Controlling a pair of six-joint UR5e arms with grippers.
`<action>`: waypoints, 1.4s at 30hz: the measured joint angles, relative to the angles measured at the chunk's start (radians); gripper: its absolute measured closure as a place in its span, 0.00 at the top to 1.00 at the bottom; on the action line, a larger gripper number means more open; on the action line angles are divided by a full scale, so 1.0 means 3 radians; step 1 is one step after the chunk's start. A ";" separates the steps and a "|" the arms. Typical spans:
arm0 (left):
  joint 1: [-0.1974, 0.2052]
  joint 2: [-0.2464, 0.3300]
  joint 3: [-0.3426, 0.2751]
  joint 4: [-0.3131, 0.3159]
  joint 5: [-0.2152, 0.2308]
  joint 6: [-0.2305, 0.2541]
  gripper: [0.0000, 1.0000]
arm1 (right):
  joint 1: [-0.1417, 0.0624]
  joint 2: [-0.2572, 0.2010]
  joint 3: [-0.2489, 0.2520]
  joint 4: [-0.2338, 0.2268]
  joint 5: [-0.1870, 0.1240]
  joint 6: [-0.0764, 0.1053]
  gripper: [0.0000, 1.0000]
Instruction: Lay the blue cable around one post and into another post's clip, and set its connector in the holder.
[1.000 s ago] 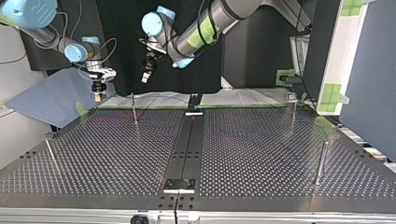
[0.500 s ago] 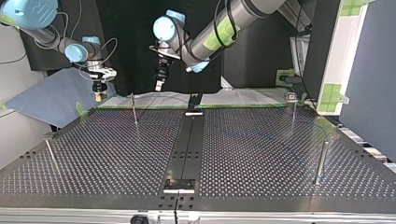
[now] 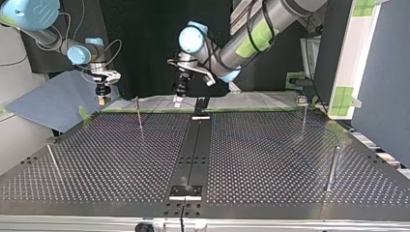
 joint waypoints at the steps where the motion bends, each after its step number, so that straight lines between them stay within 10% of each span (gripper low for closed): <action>1: 0.0037 0.0037 -0.0038 0.0038 0.0037 -0.0020 1.00 | 0.0000 0.0000 0.0000 0.0001 0.0000 0.0000 0.00; 13: 0.0295 0.0378 -0.0378 0.0165 0.0106 -0.0026 1.00 | 0.0000 0.0002 0.0000 -0.0006 0.0000 0.0014 0.00; 42: 0.0254 0.1121 -0.1239 0.0382 -0.0023 0.0212 1.00 | 0.0019 0.0015 0.0000 -0.0020 0.0000 0.0040 0.00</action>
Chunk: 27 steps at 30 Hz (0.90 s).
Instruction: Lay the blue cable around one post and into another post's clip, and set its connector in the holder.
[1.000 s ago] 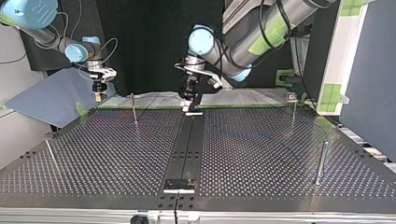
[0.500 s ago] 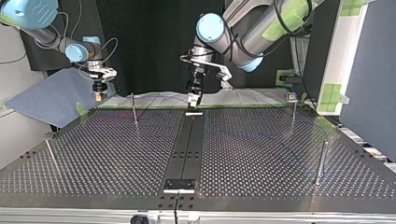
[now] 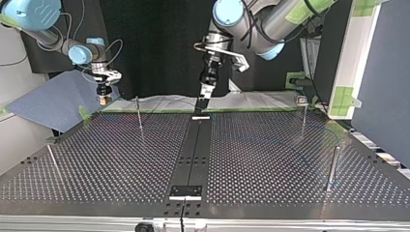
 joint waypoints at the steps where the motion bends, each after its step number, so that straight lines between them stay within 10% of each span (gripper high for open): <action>1: -0.0003 0.0003 -0.0038 0.0011 0.0002 -0.0005 1.00 | 0.0000 0.0000 0.0000 0.0000 0.0000 0.0000 0.00; 27: -0.0083 -0.0136 -0.0797 0.0725 -0.0125 -0.0170 1.00 | 0.0011 0.0009 0.0000 -0.0009 0.0000 0.0001 0.00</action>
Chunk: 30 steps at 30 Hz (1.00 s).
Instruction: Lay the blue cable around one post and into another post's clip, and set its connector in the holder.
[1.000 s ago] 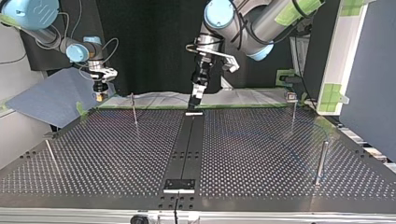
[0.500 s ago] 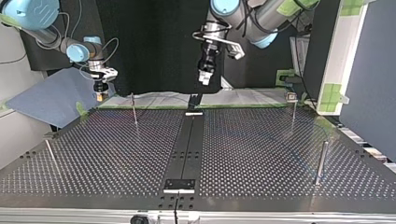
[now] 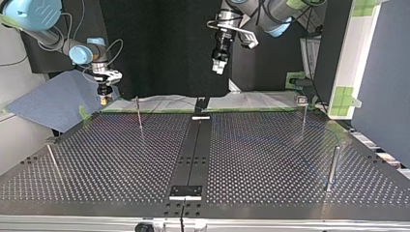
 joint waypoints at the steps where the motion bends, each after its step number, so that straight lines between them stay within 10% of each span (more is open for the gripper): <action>1: -0.0003 0.0000 -0.0034 0.0030 -0.0002 -0.0001 1.00 | 0.0000 0.0000 0.0000 -0.0001 0.0000 0.0000 0.00; 22: 0.0003 -0.0001 -0.0644 0.0271 -0.0041 0.0068 1.00 | 0.0022 0.0022 0.0000 -0.0022 0.0000 0.0000 0.00; 30: -0.0006 -0.0001 -0.0533 0.0232 0.0064 0.0058 1.00 | 0.0030 0.0027 0.0000 -0.0024 0.0000 0.0000 0.00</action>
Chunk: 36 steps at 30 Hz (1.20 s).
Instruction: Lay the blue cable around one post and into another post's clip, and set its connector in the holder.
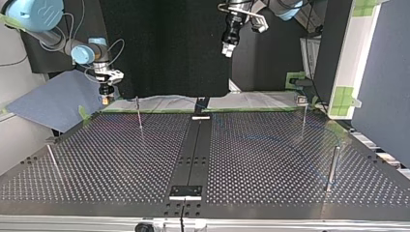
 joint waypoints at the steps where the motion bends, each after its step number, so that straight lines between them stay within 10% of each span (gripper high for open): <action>1: -0.0001 0.0000 0.0023 -0.0002 0.0003 -0.0004 1.00 | 0.0000 0.0000 0.0000 0.0000 0.0000 0.0000 0.00; 25: 0.0011 0.0000 0.0083 -0.0139 -0.0041 0.0009 1.00 | -0.0162 -0.0155 0.0094 0.0186 0.0138 -0.0127 0.00; 36: 0.0011 0.0000 0.0081 -0.0150 -0.0021 -0.0004 1.00 | -0.0171 -0.0492 0.0423 0.0062 0.0141 0.0101 0.00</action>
